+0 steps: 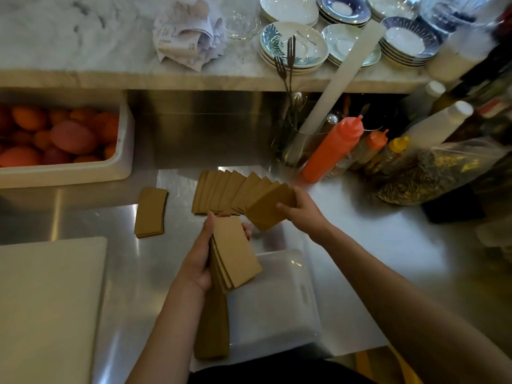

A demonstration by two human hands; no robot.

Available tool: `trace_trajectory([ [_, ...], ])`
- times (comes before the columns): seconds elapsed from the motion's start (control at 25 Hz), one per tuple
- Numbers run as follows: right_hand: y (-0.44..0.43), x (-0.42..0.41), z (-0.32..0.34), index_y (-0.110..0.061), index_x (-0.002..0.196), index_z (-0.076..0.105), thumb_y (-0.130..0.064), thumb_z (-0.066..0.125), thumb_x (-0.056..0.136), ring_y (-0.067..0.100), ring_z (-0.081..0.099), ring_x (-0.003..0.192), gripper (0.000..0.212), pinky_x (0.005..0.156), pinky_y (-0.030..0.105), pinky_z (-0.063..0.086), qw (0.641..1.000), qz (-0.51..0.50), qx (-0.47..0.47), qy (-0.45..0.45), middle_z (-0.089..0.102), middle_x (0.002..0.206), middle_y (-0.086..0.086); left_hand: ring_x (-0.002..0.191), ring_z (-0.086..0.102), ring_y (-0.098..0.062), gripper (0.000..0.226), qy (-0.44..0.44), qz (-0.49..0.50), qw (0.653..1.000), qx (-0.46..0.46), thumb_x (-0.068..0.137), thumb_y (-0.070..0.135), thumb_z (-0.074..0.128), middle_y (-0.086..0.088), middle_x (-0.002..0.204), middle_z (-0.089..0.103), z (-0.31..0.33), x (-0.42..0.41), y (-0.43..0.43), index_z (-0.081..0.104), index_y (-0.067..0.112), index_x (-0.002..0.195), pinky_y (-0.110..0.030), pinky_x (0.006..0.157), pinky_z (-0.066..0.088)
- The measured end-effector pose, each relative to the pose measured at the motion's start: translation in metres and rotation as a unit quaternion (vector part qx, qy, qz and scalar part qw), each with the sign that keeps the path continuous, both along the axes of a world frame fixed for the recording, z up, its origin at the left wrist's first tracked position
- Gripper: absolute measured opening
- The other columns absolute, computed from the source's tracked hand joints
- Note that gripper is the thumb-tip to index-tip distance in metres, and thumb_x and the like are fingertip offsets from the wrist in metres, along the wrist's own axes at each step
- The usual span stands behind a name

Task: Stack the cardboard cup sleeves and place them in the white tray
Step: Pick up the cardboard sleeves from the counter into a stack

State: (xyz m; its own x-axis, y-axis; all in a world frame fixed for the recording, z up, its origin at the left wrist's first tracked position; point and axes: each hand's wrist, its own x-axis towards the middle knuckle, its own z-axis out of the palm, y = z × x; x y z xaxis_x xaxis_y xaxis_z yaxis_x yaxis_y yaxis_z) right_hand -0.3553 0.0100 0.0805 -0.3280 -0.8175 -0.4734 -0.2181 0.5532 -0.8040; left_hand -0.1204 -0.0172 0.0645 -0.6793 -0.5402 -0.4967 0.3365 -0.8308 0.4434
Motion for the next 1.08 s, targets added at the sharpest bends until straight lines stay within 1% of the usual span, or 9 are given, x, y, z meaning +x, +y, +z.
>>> trace_trajectory([
  [0.2, 0.022, 0.001, 0.07, -0.019, 0.114, 0.048, -0.02, 0.059, 0.095, 0.014, 0.055, 0.094, 0.022, 0.074, 0.027, 0.044, 0.999, 0.04, -0.024, 0.013, 0.054, 0.107, -0.002, 0.09, 0.071, -0.027, 0.093, -0.044, -0.025, 0.999, -0.004, 0.047, 0.064, 0.087, -0.015, 0.107, 0.071, 0.005, 0.007, 0.006, 0.059, 0.015, 0.121, -0.044, 0.075, 0.06],
  [0.28, 0.032, 0.009, 0.094, -0.02, 0.112, 0.048, -0.019, 0.06, 0.094, 0.014, 0.055, 0.097, 0.021, 0.079, 0.031, 0.046, 0.997, 0.06, -0.033, 0.022, 0.054, 0.108, -0.002, 0.087, 0.072, -0.027, 0.087, -0.057, -0.038, 0.998, -0.017, 0.047, 0.069, 0.084, -0.014, 0.103, 0.074, 0.008, 0.01, 0.008, 0.069, 0.015, 0.114, -0.043, 0.075, 0.06],
  [0.4, 0.046, 0.023, 0.124, -0.026, 0.111, 0.048, -0.018, 0.063, 0.092, 0.012, 0.055, 0.103, 0.025, 0.089, 0.034, 0.049, 0.992, 0.115, -0.044, 0.011, 0.054, 0.111, -0.005, 0.085, 0.075, -0.03, 0.058, -0.079, -0.054, 0.994, -0.048, 0.062, 0.073, 0.067, -0.013, 0.098, 0.077, 0.017, 0.013, 0.009, 0.078, 0.028, 0.098, -0.045, 0.069, 0.06],
  [0.48, 0.052, 0.035, 0.139, -0.034, 0.108, 0.046, -0.017, 0.064, 0.091, 0.011, 0.056, 0.103, 0.03, 0.087, 0.031, 0.052, 0.983, 0.179, -0.036, 0.01, 0.053, 0.111, -0.009, 0.095, 0.072, -0.037, 0.068, -0.064, -0.062, 0.994, -0.058, 0.055, 0.073, 0.075, -0.015, 0.109, 0.075, 0.023, 0.012, 0.011, 0.073, 0.031, 0.108, -0.05, 0.069, 0.059],
  [0.6, 0.056, 0.054, 0.146, -0.026, 0.117, 0.039, -0.016, 0.064, 0.09, 0.016, 0.056, 0.107, 0.038, 0.085, 0.035, 0.055, 0.964, 0.251, -0.041, 0.076, 0.052, 0.119, -0.001, 0.105, 0.068, -0.043, 0.085, -0.032, -0.113, 0.991, -0.059, 0.049, 0.071, 0.081, -0.019, 0.12, 0.07, 0.037, 0.008, 0.017, 0.067, 0.032, 0.123, -0.054, 0.073, 0.057],
  [0.68, 0.058, 0.065, 0.145, -0.021, 0.12, 0.037, -0.017, 0.065, 0.09, 0.017, 0.057, 0.106, 0.041, 0.082, 0.033, 0.057, 0.957, 0.264, -0.06, 0.104, 0.051, 0.119, 0.001, 0.102, 0.069, -0.041, 0.087, -0.041, -0.134, 0.988, -0.071, 0.044, 0.072, 0.082, -0.019, 0.117, 0.071, 0.041, 0.007, 0.021, 0.071, 0.027, 0.118, -0.051, 0.071, 0.059],
  [0.84, 0.061, 0.082, 0.137, -0.02, 0.125, 0.043, -0.023, 0.066, 0.089, 0.015, 0.051, 0.105, 0.043, 0.084, 0.025, 0.051, 0.941, 0.262, -0.099, 0.19, 0.048, 0.121, -0.002, 0.093, 0.073, -0.037, 0.063, -0.066, -0.138, 0.985, -0.075, 0.051, 0.076, 0.072, -0.016, 0.104, 0.076, 0.042, 0.011, 0.026, 0.081, 0.029, 0.092, -0.047, 0.066, 0.06],
  [0.92, 0.062, 0.086, 0.134, -0.023, 0.131, 0.043, -0.026, 0.065, 0.09, 0.015, 0.049, 0.108, 0.047, 0.087, 0.026, 0.05, 0.934, 0.257, -0.103, 0.224, 0.045, 0.124, -0.003, 0.094, 0.073, -0.037, 0.063, -0.07, -0.129, 0.986, -0.075, 0.054, 0.076, 0.069, -0.016, 0.105, 0.076, 0.042, 0.012, 0.026, 0.081, 0.029, 0.093, -0.047, 0.066, 0.06],
  [1.08, 0.064, 0.085, 0.125, -0.029, 0.137, 0.041, -0.03, 0.063, 0.091, 0.016, 0.047, 0.113, 0.051, 0.093, 0.031, 0.049, 0.924, 0.263, -0.115, 0.251, 0.043, 0.127, -0.005, 0.103, 0.068, -0.043, 0.083, -0.047, -0.123, 0.988, -0.079, 0.04, 0.076, 0.078, -0.02, 0.117, 0.071, 0.046, 0.009, 0.03, 0.077, 0.025, 0.106, -0.054, 0.073, 0.058],
])
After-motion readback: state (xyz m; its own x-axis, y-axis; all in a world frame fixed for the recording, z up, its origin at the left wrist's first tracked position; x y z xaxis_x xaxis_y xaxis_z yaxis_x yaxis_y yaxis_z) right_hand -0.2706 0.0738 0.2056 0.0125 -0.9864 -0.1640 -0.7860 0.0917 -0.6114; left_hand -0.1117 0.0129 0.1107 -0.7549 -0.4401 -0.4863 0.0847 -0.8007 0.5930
